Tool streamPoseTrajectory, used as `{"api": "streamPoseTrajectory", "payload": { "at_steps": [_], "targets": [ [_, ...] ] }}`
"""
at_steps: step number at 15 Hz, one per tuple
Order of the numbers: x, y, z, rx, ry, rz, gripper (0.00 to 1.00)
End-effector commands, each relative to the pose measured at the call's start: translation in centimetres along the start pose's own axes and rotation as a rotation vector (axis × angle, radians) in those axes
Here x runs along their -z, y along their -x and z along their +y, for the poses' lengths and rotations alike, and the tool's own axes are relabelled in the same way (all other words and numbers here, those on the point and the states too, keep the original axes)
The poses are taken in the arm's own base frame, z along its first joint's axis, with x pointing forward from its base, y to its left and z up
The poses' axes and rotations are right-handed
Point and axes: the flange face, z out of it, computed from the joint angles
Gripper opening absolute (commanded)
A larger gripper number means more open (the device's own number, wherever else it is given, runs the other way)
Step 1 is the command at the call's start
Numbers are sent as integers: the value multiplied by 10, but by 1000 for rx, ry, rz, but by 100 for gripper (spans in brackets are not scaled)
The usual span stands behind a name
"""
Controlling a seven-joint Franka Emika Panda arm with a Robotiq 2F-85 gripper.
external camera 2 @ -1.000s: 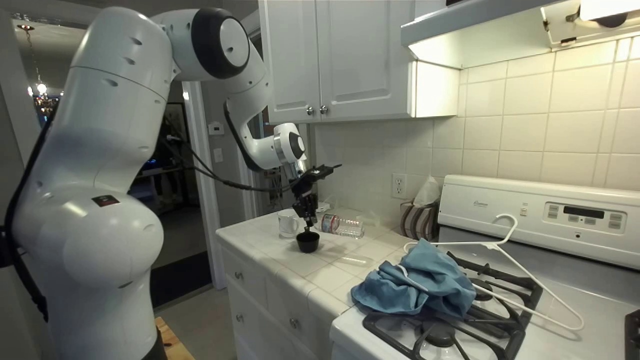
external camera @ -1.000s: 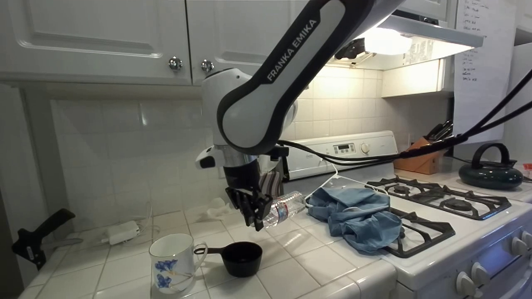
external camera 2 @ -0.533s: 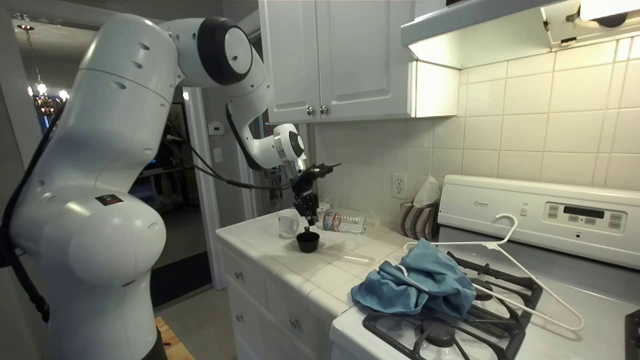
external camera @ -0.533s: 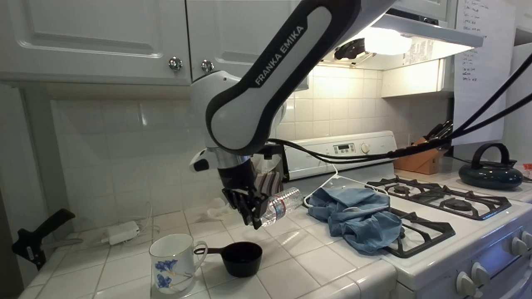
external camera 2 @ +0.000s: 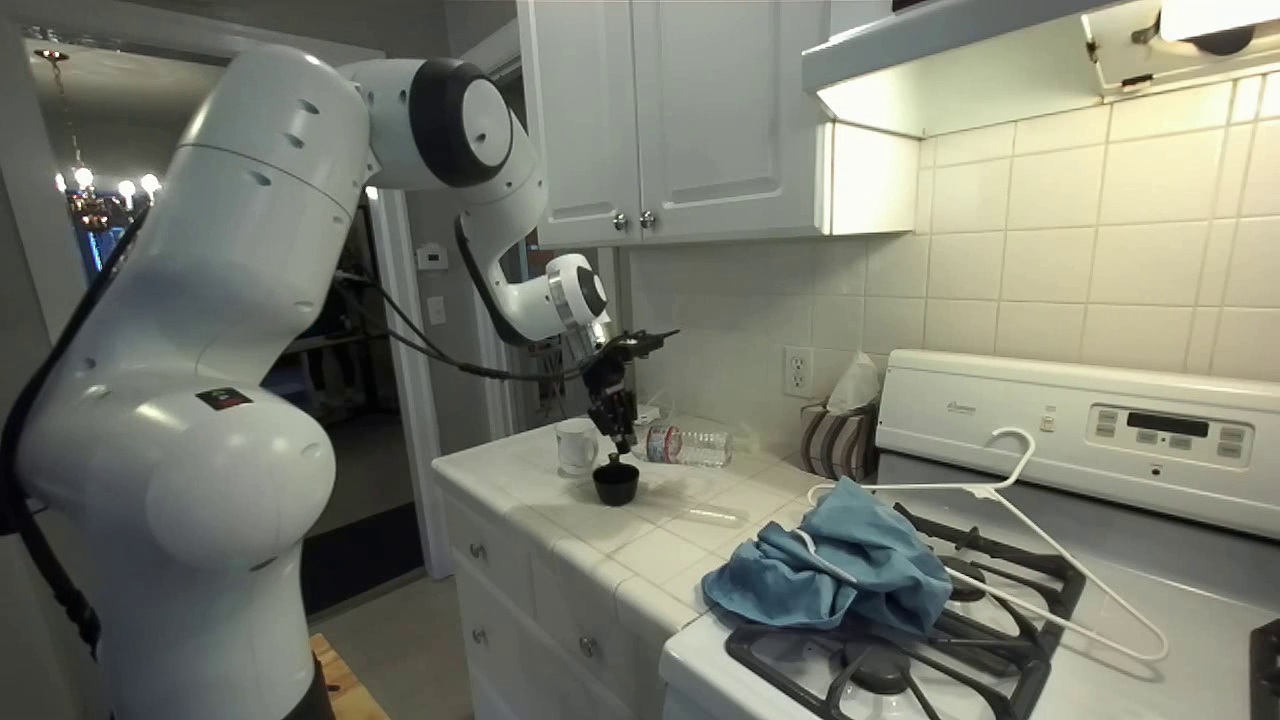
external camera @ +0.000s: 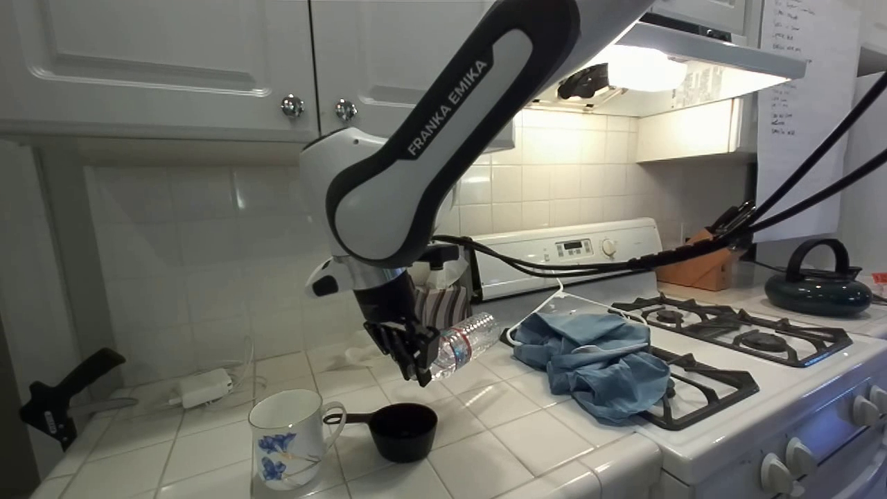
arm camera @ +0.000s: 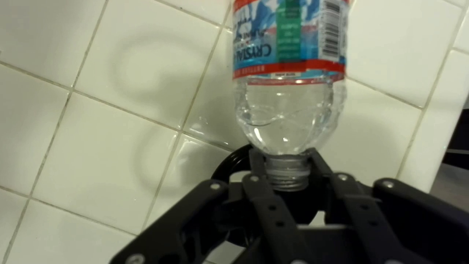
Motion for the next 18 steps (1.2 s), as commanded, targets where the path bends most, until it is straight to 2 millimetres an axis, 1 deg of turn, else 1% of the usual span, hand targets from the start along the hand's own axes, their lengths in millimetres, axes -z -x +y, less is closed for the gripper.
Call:
{"api": "streamPoseTrajectory", "payload": {
  "at_steps": [1, 10, 18],
  "targets": [
    [1, -5, 9, 3, -16, -50, 8],
    [-4, -17, 14, 26, -50, -87, 8],
    [-6, -23, 18, 45, -96, -145, 8]
  ]
}}
